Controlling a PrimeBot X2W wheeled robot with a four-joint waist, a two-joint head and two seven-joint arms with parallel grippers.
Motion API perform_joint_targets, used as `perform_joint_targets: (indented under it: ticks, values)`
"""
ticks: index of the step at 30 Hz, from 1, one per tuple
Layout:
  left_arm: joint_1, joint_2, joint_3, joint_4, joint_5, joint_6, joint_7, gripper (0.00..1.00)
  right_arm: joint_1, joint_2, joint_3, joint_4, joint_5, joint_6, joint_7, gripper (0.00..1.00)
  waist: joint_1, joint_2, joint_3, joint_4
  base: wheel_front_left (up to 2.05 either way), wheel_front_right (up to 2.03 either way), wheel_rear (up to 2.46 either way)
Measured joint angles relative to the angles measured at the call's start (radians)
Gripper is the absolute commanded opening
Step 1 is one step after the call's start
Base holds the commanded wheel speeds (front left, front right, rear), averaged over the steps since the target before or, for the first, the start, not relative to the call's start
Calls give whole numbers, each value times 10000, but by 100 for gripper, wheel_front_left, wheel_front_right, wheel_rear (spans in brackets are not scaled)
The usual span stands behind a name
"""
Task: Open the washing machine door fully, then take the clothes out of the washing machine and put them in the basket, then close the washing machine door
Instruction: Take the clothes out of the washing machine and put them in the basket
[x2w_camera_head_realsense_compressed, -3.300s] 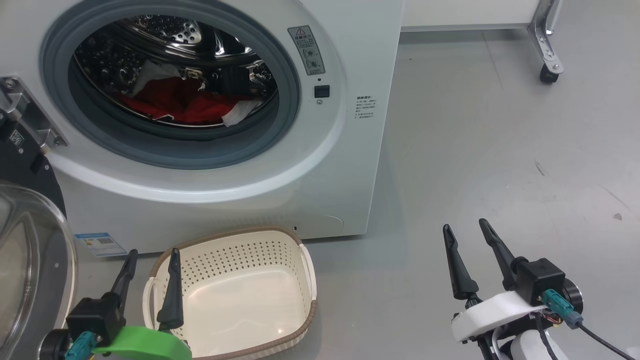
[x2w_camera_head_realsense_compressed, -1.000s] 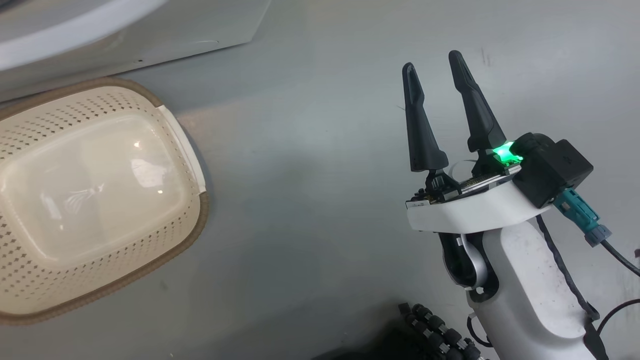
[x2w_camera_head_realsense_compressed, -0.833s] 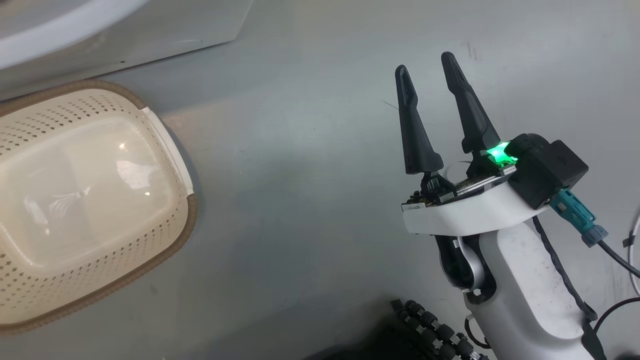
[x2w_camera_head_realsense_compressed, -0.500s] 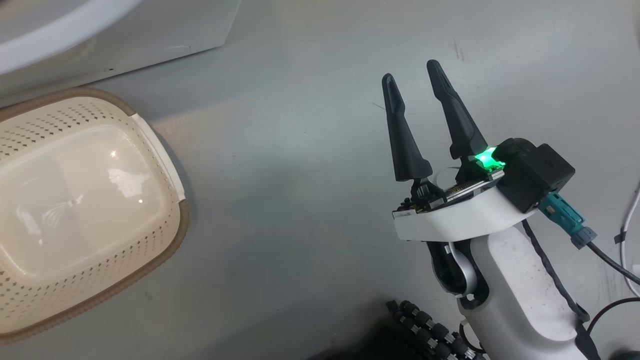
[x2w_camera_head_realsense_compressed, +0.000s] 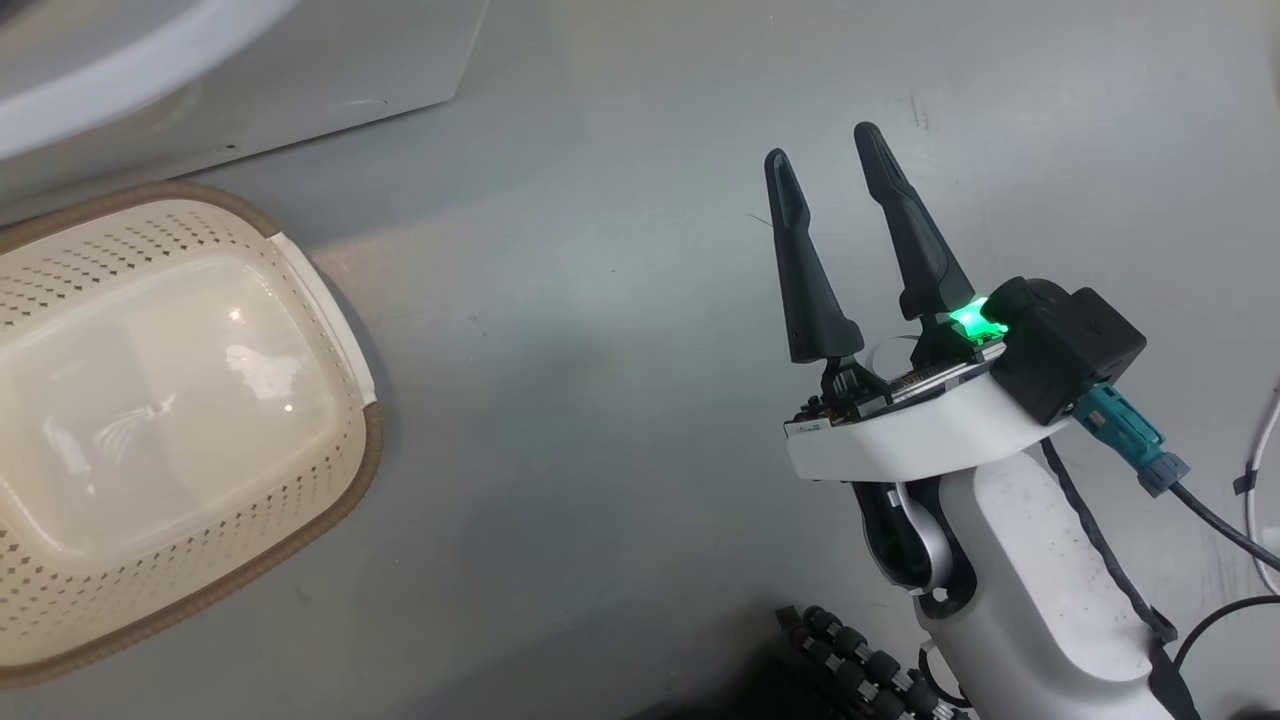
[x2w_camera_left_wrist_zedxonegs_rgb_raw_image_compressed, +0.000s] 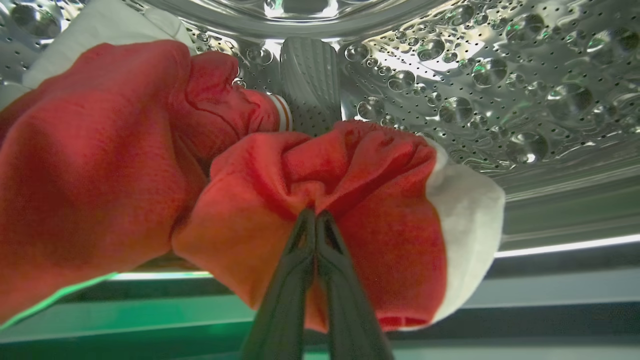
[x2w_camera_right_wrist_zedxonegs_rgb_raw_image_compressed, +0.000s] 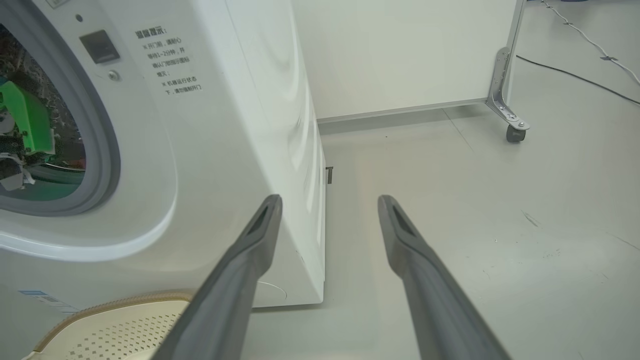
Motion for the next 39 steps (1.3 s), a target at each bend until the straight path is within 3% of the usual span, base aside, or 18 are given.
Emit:
perform_joint_targets:
  ticks: [10, 39]
  values:
    - [2, -52, -98, -58, 247, -104, -957, 0, -161, 0, 29, 153, -238, -71, 0, 100, 0, 0, -63, 165, 0, 0, 0]
    - [2175, -1601, -654, -1726, 612, -318, -5350, 0, -174, -29, -397, 1212, -1419, 15, 0, 100, 0, 0, -1321, 1459, 0, 0, 0]
